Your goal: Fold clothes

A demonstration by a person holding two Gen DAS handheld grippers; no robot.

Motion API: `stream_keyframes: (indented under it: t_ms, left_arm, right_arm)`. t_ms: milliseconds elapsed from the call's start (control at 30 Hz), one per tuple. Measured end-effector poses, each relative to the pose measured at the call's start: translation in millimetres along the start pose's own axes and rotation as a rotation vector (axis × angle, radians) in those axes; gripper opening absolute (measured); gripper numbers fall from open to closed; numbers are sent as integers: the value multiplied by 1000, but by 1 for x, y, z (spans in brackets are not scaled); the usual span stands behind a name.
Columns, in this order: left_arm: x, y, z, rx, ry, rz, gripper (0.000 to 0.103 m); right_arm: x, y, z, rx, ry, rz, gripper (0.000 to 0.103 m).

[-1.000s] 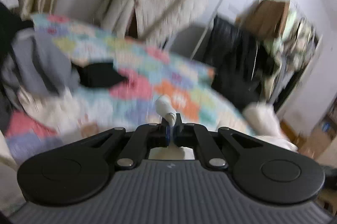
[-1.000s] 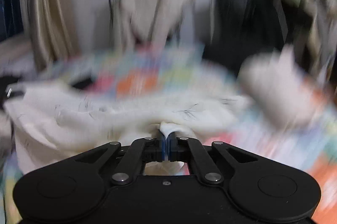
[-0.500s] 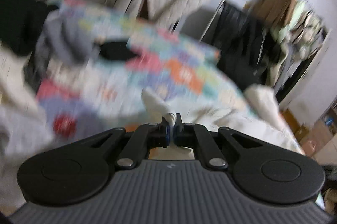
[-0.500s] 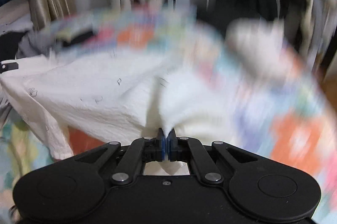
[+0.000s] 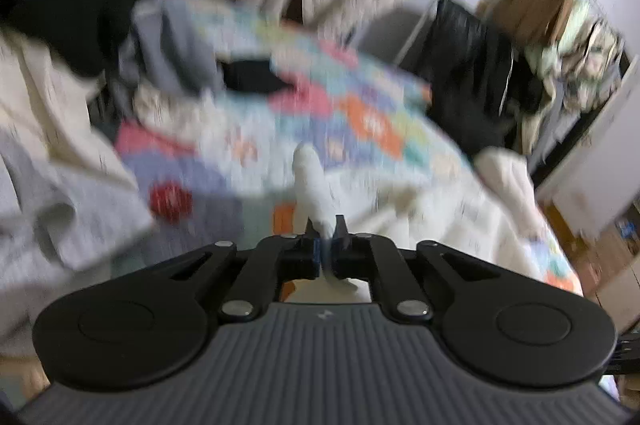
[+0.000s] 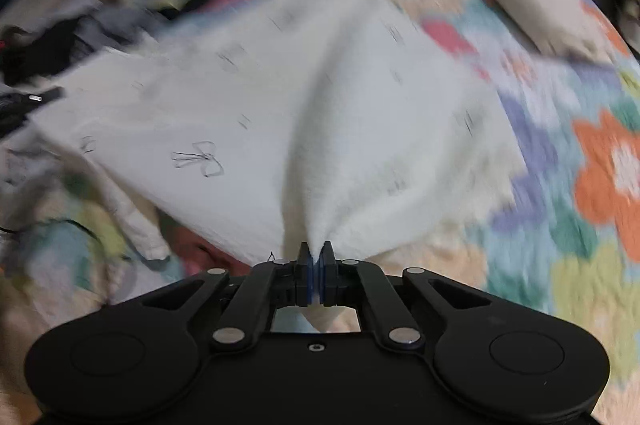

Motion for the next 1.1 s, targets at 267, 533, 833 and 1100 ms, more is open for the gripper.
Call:
stream_keyframes:
  t_ms: [267, 533, 833, 1100]
  left_arm:
    - [-5, 3, 6, -63, -8, -5, 23]
    - [-29, -29, 27, 21, -41, 112, 41]
    - [-72, -53, 142, 130, 120, 201, 69]
    - [-70, -23, 246, 0, 288, 161, 81]
  right_arm:
    - [13, 16, 7, -1, 89, -68, 6]
    - [-37, 7, -44, -15, 27, -95, 34]
    - [-179, 3, 2, -164, -325, 60, 76]
    - [-214, 15, 61, -229, -264, 140, 76]
Point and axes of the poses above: each gripper's, at about its wrist camera, not at the fingertips, and z roughly the way its jaws point, y to its left, x to its underside, the point moved 4 cm from there along z, roughly the way its jaws point, and after that the axes turned 11 degrees about x, right-handed, at the moved point
